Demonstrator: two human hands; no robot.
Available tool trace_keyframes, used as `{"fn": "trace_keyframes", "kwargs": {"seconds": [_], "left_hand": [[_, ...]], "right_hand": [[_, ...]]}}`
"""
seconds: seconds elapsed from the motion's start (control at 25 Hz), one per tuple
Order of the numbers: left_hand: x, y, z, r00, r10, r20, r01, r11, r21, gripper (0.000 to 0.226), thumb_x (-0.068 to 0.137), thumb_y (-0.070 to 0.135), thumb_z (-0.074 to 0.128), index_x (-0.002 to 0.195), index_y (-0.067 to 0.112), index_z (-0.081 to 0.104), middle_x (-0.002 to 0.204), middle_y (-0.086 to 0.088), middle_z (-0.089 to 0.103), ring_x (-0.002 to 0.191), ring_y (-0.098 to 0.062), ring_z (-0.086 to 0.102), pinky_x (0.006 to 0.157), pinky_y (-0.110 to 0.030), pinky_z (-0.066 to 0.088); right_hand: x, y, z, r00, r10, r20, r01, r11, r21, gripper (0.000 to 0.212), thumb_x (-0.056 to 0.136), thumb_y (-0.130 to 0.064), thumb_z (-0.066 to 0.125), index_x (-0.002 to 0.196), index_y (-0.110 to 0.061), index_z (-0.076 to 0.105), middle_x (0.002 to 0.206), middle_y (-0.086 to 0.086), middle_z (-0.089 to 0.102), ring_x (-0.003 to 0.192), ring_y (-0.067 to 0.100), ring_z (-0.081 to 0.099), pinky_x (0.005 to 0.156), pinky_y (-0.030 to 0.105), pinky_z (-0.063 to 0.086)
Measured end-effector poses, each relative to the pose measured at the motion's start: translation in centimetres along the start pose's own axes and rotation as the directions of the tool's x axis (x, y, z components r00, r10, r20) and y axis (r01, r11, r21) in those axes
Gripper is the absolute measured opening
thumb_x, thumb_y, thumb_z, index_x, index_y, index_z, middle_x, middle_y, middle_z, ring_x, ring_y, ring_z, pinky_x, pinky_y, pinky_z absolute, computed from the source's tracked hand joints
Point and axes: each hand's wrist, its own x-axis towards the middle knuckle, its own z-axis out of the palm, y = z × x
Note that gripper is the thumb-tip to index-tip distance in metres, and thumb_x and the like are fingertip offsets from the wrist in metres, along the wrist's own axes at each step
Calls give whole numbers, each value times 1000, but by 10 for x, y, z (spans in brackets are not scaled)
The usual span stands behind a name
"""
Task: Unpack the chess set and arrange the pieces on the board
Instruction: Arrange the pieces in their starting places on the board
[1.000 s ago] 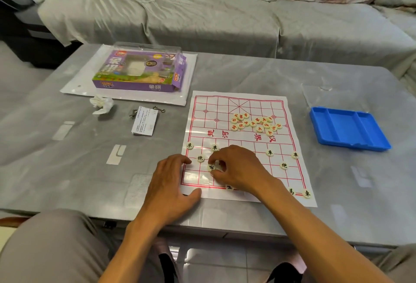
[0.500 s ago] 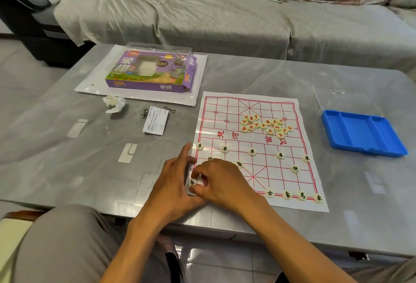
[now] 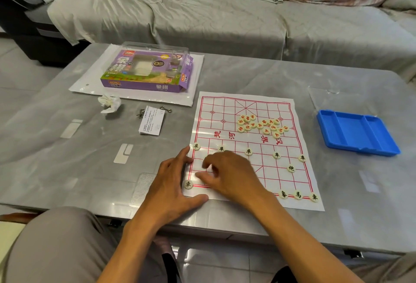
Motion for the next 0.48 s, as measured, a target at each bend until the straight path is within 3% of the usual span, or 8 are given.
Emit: {"fn": "trace_keyframes", "kwargs": {"seconds": [0.08,0.16,0.28,0.48], "left_hand": [[0,2,0,1000,-7,-12,7,1000,11,103,63,60,78,129,65,-1,141,18,30,117,4,28,98,-25,37],[1,2,0,1000,7,-13,-7,1000,6,100,63,59,78,127,66,1,140,18,31,118,4,28,100,-30,38],[0,4,-1,1000,6,-15,-6,1000,8,97,64,59,78,128,63,5,142,17,31,125,-1,32,103,-34,38],[-1,3,1,1000,-4,-21,4,1000,11,95,63,59,78,128,60,10,143,17,30,130,-7,33,105,-35,38]], "right_hand": [[-4,29,-19,990,136,-34,-135,990,32,25,90,-42,57,114,-35,61,101,-13,64,86,6,52,86,26,48],[-9,54,-33,977,211,27,-212,977,15,31,90,-34,60,121,-37,58,114,-12,63,98,9,56,90,23,45],[-9,64,-36,970,196,142,-192,981,-42,33,90,-35,61,123,-37,59,121,-11,62,103,12,56,87,21,42],[-6,63,-30,978,152,143,-143,987,-70,31,90,-44,59,120,-35,62,116,-10,64,99,11,58,89,26,49]]}}
